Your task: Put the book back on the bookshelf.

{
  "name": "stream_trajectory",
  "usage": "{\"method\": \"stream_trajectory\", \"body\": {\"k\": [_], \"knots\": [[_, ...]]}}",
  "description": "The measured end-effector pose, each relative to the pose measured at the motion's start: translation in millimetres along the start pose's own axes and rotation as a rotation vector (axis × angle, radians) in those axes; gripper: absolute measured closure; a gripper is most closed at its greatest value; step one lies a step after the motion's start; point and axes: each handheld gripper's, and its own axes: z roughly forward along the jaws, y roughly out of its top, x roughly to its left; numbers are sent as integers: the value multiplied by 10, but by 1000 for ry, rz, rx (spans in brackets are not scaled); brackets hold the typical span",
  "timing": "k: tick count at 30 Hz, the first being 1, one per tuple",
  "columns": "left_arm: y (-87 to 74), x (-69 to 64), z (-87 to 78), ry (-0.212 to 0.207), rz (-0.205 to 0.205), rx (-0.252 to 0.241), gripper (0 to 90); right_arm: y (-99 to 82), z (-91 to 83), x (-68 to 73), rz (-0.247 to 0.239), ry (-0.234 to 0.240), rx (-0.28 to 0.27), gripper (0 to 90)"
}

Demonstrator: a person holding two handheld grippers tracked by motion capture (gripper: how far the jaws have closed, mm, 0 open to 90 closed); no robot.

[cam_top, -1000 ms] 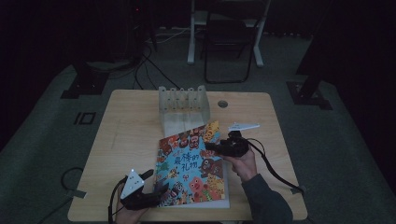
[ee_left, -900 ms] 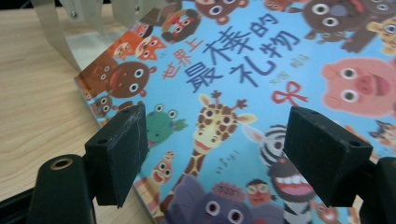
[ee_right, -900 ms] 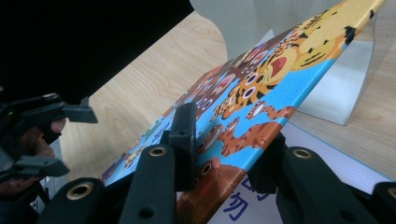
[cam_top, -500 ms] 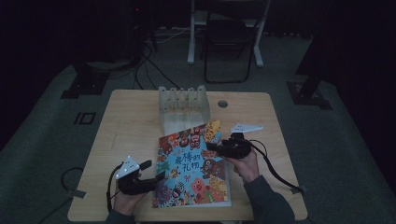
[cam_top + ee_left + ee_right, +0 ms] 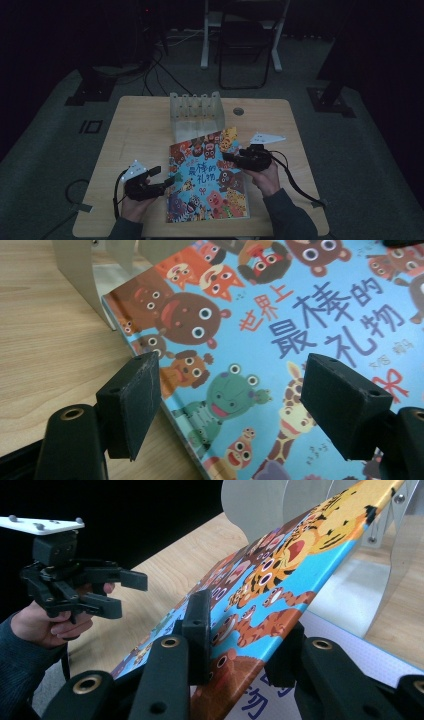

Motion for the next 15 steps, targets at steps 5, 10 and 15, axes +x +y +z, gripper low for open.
{"method": "stream_trajectory", "body": {"k": [5,10,15], "knots": [[19,16,27,6,9,10,244,2,-31,12,-17,3,-15,691],[47,33,41,16,17,13,244,-1,-52,22,-31,7,-30,692],[94,60,50,16,25,11,248,-11,-73,25,-42,12,-44,695]]}}
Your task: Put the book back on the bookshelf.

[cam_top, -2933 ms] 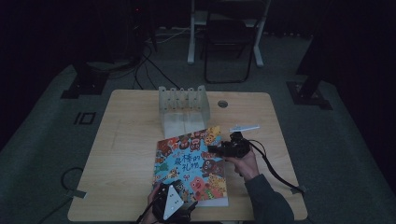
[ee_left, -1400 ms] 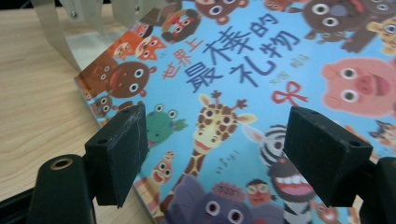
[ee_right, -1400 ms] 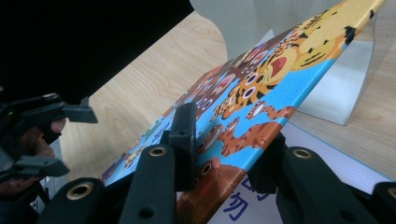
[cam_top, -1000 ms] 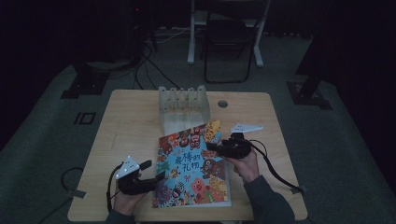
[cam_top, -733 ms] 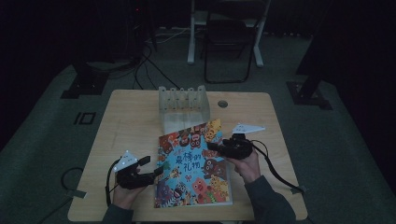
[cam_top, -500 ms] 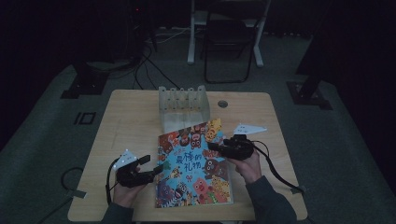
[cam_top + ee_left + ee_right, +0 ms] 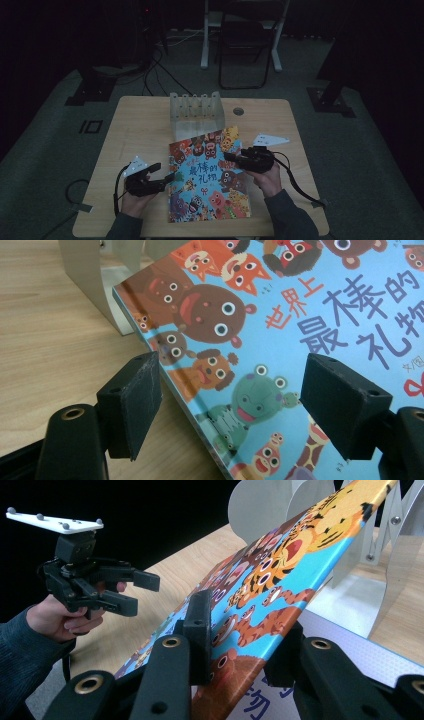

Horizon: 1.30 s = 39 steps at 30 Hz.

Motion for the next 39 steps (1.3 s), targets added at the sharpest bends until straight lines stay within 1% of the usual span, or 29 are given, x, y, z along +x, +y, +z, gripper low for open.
{"method": "stream_trajectory", "body": {"k": [3,5,12,16,20,23,28,33,34,39], "knots": [[33,23,7,1,-1,-5,256,-3,-8,1,-5,1,-6,695],[52,39,8,-6,-4,-13,256,-5,-14,1,-13,2,-11,695],[128,84,49,-2,5,-11,256,-13,-45,5,-26,6,-26,697],[173,122,93,-19,2,-10,256,-21,-66,9,-38,11,-35,698],[230,140,129,-26,12,-10,254,-26,-77,11,-48,12,-44,698],[267,160,139,-25,6,-21,253,-26,-86,17,-57,14,-47,698],[300,200,154,-15,3,-17,252,-25,-104,31,-73,17,-56,699],[323,227,165,-15,2,-17,252,-22,-123,41,-90,20,-68,701],[331,234,167,-13,7,-14,252,-21,-127,45,-92,20,-70,701],[355,275,177,-12,0,-12,250,-16,-146,54,-107,25,-79,702]]}}
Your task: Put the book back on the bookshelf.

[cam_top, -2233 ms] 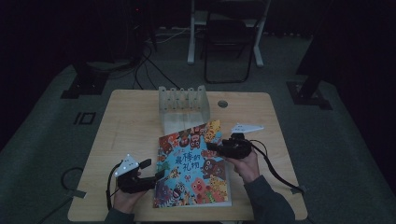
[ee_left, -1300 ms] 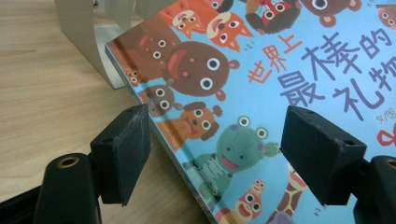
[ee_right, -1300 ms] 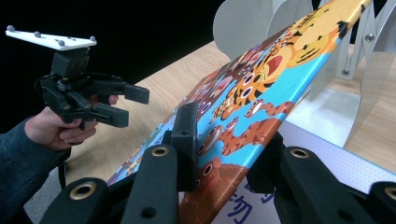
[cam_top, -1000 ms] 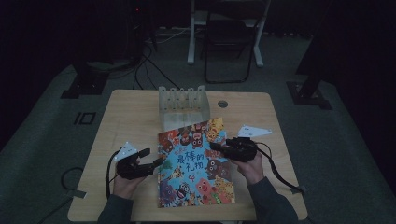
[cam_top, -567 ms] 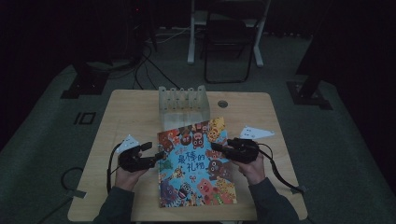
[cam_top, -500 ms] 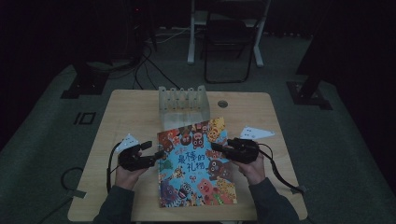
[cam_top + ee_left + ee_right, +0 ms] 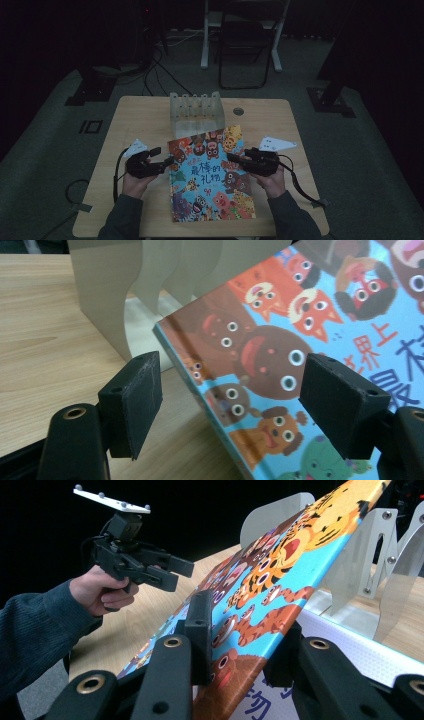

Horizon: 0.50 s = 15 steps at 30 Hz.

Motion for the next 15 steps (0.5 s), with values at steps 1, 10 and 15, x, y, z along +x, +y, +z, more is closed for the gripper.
{"method": "stream_trajectory", "body": {"k": [1,10,15], "knots": [[4,12,3,1,0,-1,250,2,-4,3,-2,2,-1,702],[50,60,37,-33,-3,-4,227,8,-26,13,-25,6,-12,703],[82,107,50,-71,-20,-34,217,6,-40,17,-37,12,-20,703]]}}
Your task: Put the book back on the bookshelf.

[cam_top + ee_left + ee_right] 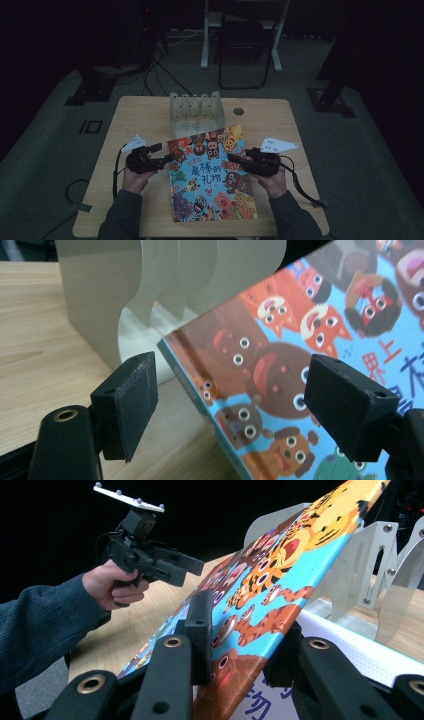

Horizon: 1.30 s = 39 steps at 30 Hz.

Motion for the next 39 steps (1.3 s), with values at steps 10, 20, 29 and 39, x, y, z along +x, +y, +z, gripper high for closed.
{"method": "stream_trajectory", "body": {"k": [10,20,29,39], "knots": [[81,88,175,-44,-20,15,195,-23,-32,-7,-15,12,-16,703],[74,113,269,-129,-50,11,186,-37,-53,-12,-22,19,-26,703],[101,58,223,-145,-59,4,197,-47,-97,-52,-24,34,-26,702],[127,-20,170,-128,-52,-27,198,-18,-144,-60,-53,44,-25,702]]}}
